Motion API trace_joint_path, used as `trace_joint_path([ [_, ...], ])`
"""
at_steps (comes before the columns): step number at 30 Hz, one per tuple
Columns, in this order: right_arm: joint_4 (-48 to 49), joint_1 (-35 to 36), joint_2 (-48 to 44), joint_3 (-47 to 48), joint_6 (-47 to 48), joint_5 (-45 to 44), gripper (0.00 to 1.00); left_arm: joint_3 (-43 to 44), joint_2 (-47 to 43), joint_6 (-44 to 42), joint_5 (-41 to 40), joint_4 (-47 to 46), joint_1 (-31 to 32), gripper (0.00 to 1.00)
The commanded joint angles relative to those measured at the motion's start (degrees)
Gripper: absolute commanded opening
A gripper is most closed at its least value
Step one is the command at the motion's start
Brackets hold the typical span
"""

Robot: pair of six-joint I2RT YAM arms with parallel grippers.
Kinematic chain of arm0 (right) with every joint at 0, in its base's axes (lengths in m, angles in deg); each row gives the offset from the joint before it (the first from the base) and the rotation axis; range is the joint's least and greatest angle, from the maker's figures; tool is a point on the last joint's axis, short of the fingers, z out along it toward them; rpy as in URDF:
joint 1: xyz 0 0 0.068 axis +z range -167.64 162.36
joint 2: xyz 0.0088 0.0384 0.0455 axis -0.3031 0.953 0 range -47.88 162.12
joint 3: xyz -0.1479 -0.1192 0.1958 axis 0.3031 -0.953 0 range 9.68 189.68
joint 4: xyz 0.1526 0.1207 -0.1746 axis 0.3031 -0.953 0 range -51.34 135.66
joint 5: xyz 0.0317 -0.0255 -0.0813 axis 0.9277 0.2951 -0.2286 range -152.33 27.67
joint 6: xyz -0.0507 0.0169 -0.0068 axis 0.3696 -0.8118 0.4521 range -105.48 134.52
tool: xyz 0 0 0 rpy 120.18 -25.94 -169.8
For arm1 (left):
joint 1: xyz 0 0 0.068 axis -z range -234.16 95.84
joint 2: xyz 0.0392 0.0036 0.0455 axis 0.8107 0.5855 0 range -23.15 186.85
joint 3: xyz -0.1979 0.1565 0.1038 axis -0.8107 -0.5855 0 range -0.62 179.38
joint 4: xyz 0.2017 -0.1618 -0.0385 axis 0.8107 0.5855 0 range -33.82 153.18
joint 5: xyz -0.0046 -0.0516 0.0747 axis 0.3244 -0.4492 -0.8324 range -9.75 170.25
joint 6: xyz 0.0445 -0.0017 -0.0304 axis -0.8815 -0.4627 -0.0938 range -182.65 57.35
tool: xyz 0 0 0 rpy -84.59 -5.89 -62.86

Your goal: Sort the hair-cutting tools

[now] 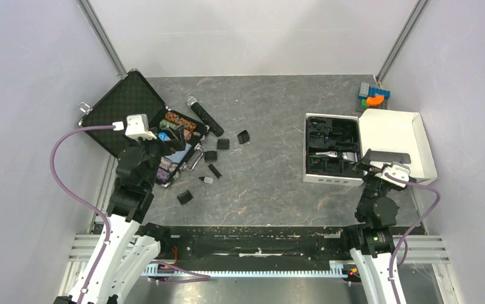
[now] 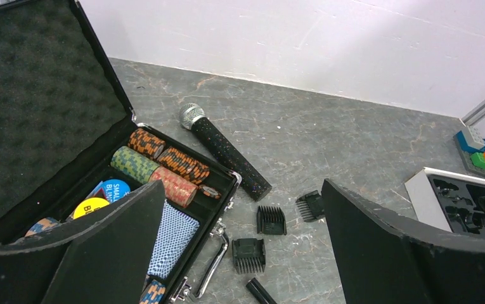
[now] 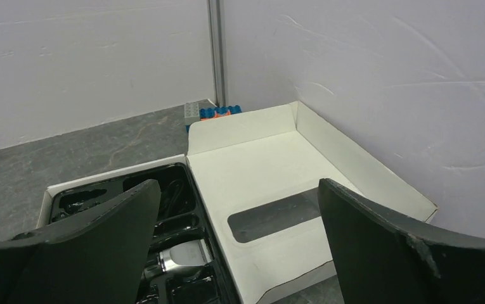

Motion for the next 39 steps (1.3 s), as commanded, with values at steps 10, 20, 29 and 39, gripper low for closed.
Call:
trace_joint_path([
  [10, -8.38, 0.29, 23.89, 13.32, -12.87, 8.82, 0.98, 1.73, -2.87, 3.35, -2.86, 4.16, 0.05, 1.00],
  [20, -28.96, 0.32, 63.83, 39.98, -22.25, 17.62, 0.98, 1.66, -5.44, 5.48, -3.82, 9.51, 0.05, 1.00],
  [29, -19.70, 0.89, 81.24, 45.03, -19.63, 32.91, 0.98, 1.02, -6.33, 5.45, -3.15, 9.31, 0.13, 1.00],
  [39, -19.35, 6.48, 93.40, 52.82, -15.39, 38.32, 0.98, 0.46, -5.91, 5.49, -1.46, 7.72, 0.13, 1.00],
])
